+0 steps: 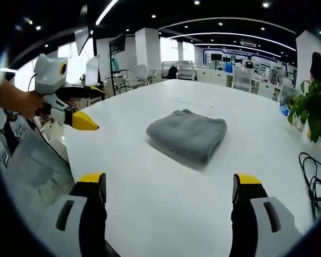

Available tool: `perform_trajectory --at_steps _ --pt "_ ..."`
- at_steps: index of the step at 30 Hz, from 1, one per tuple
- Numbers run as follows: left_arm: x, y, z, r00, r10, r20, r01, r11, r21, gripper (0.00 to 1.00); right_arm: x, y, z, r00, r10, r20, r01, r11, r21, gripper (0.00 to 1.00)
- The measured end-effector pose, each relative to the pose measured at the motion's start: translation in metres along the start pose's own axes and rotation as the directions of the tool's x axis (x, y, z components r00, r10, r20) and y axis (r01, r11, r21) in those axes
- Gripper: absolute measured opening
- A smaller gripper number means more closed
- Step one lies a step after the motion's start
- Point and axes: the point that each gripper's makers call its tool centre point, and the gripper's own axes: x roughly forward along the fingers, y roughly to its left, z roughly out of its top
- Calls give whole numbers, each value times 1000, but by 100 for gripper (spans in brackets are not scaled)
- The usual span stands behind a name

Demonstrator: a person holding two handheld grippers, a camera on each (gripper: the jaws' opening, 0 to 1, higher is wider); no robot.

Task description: Fold the towel on the table until its edges align and the towel forms a compact rectangular stack.

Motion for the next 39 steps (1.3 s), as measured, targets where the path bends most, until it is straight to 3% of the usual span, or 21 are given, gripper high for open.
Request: perform_trajectory --at_steps 6,12,19,27,33,35,39 --pt "-6 -9 -18 999 -29 -15 29 1000 8 99 -14 10 -1 999 -37 12 36 999 15 99" --pt "-17 -16 -22 999 -43 -6 43 999 21 99 -25 12 -5 998 -68 17 68 998 -5 99" --pt "-27 -15 -30 999 -43 17 43 999 4 98 -35 15 -1 992 -107 72 107 994 -5 99" --pt "-34 -24 -26 997 -65 45 63 997 33 98 -36 16 0 986 -142 88 146 988 -43 99" --pt "-37 -38 -27 994 -106 41 102 991 90 98 -31 16 -14 988 -140 72 141 990 -14 99" --pt "-38 -39 -26 993 -108 44 103 990 100 97 -29 21 -17 990 -129 60 132 990 -58 99" --pt "-38 -37 -28 993 -108 45 102 989 109 96 -28 28 -10 988 -124 94 134 984 -117 99"
